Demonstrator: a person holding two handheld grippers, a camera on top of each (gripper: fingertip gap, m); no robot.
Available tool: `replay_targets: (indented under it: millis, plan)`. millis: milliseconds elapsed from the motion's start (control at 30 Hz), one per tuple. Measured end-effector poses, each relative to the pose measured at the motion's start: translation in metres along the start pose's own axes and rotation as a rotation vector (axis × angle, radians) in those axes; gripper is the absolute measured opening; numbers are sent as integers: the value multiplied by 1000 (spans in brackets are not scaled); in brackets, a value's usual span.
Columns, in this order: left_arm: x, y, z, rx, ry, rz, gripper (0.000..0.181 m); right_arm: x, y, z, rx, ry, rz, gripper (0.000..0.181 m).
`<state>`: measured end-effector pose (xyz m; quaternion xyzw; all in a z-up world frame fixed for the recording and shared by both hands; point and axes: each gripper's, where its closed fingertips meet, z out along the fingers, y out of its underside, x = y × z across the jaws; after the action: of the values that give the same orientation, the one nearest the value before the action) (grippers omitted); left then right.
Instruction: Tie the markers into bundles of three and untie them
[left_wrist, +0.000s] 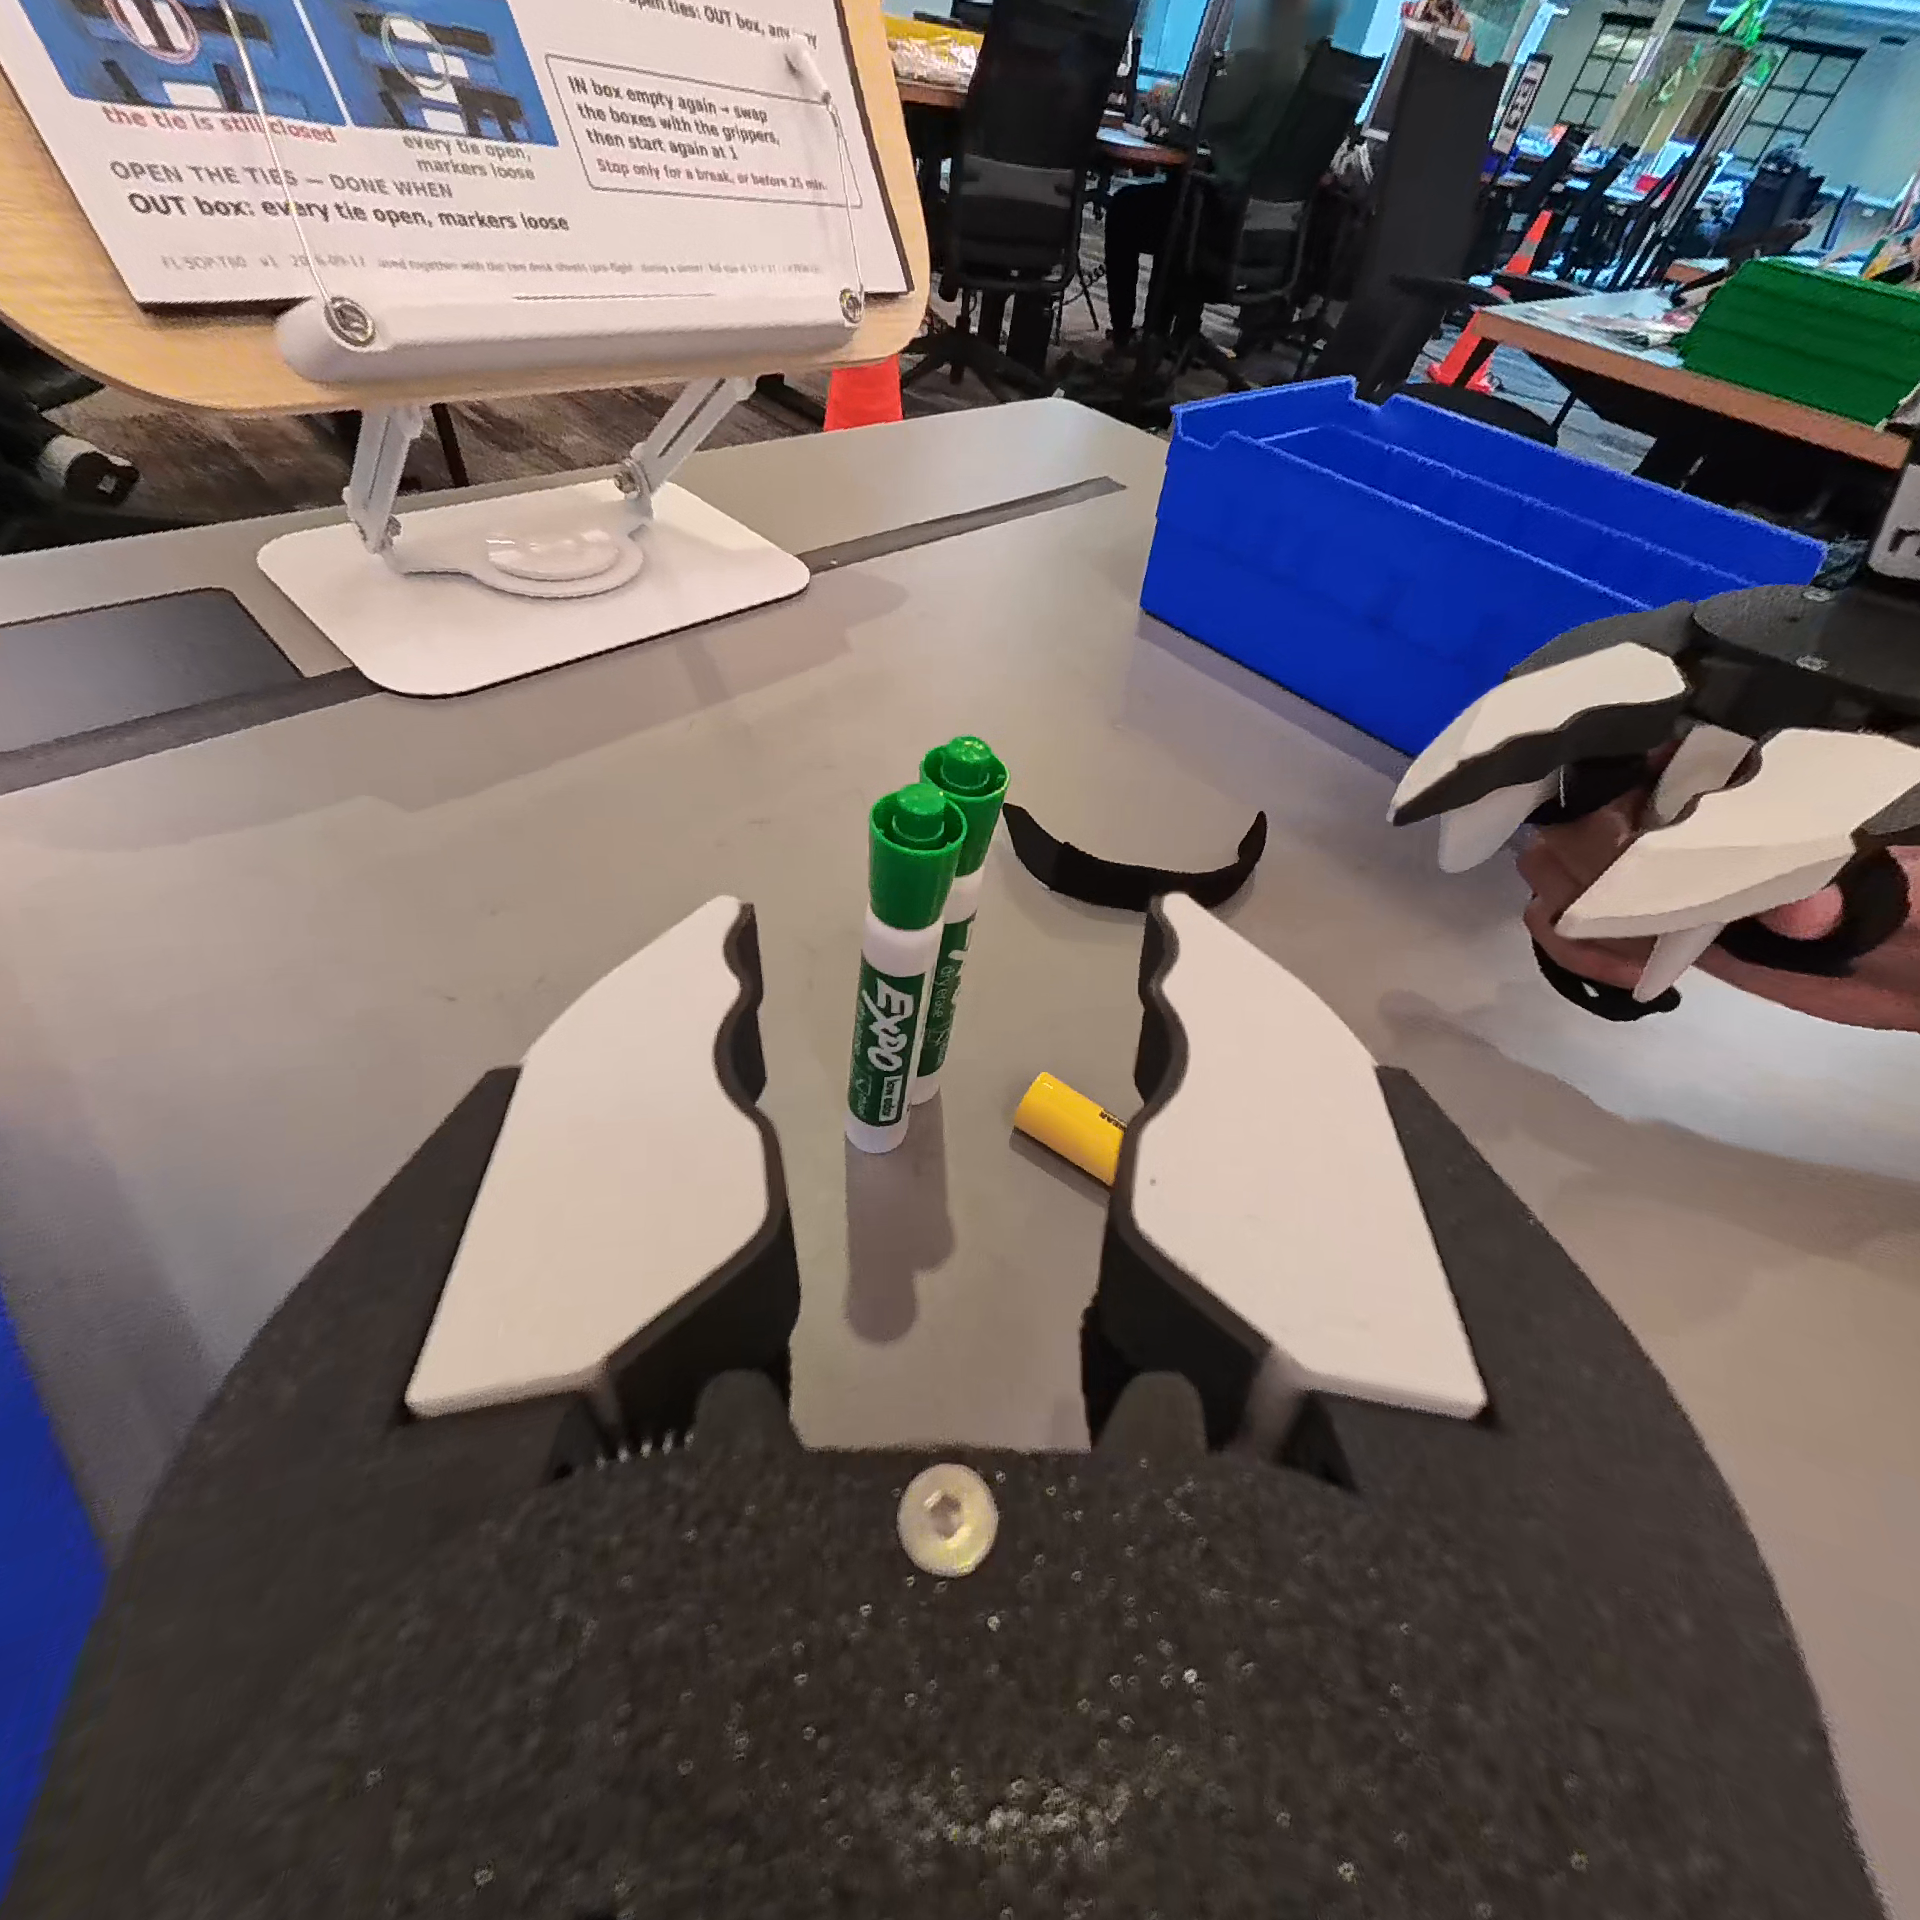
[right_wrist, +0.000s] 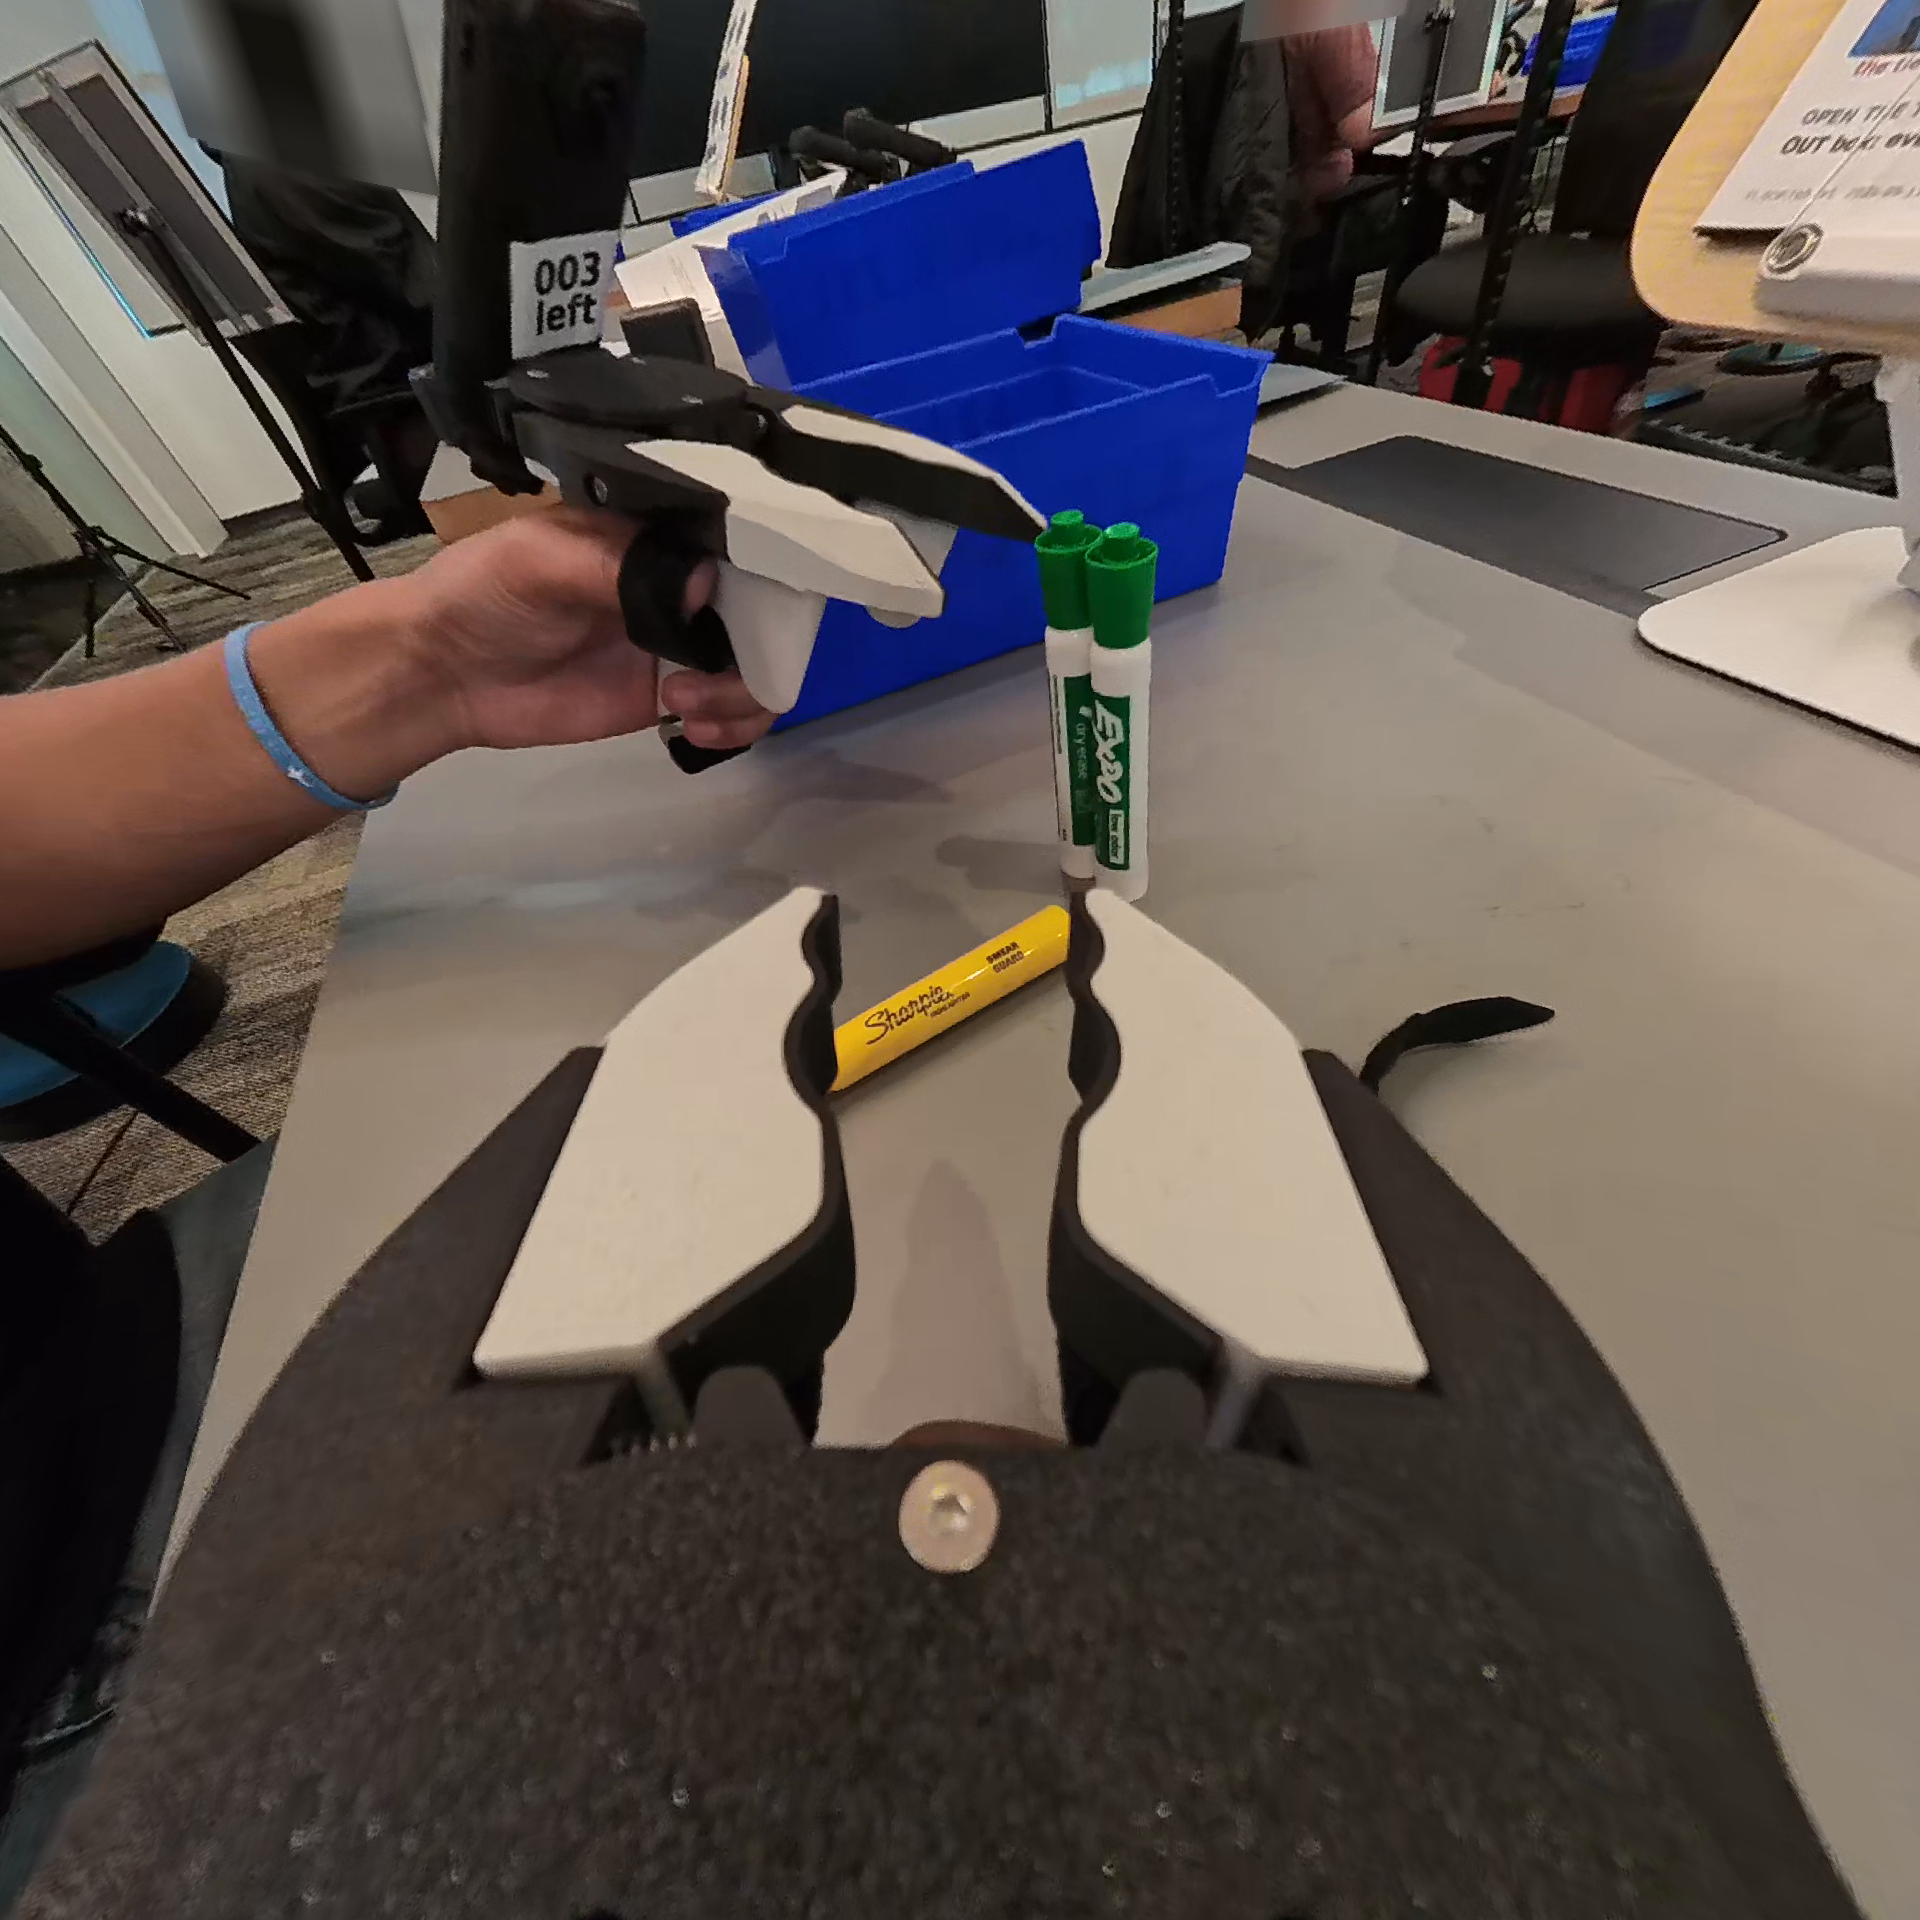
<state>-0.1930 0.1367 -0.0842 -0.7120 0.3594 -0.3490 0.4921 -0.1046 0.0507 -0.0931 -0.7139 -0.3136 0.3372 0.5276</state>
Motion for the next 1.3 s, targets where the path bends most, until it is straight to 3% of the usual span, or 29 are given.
replay_targets:
  millis: [333, 533, 767, 1000, 1300]
  plan:
    - [7, 6, 8, -17, 2, 15, 73, 2, 0, -2, 2, 1, 11, 41]
    - [-3, 3, 7, 1, -66, -47, 75, 4, 0, -2, -1, 9, 11, 41]
    - [-9, -8, 10, 97, -326, -130, 83, 5, -2, -4, -5, 22, 1, 41]
    - [-8, 1, 27, 97, -623, -226, 97, 17, -15, -21, 50, 43, 32, 41]
    - [-34, 16, 46, -74, -871, -126, 98, 23, -29, -35, 108, 43, 47, 41]
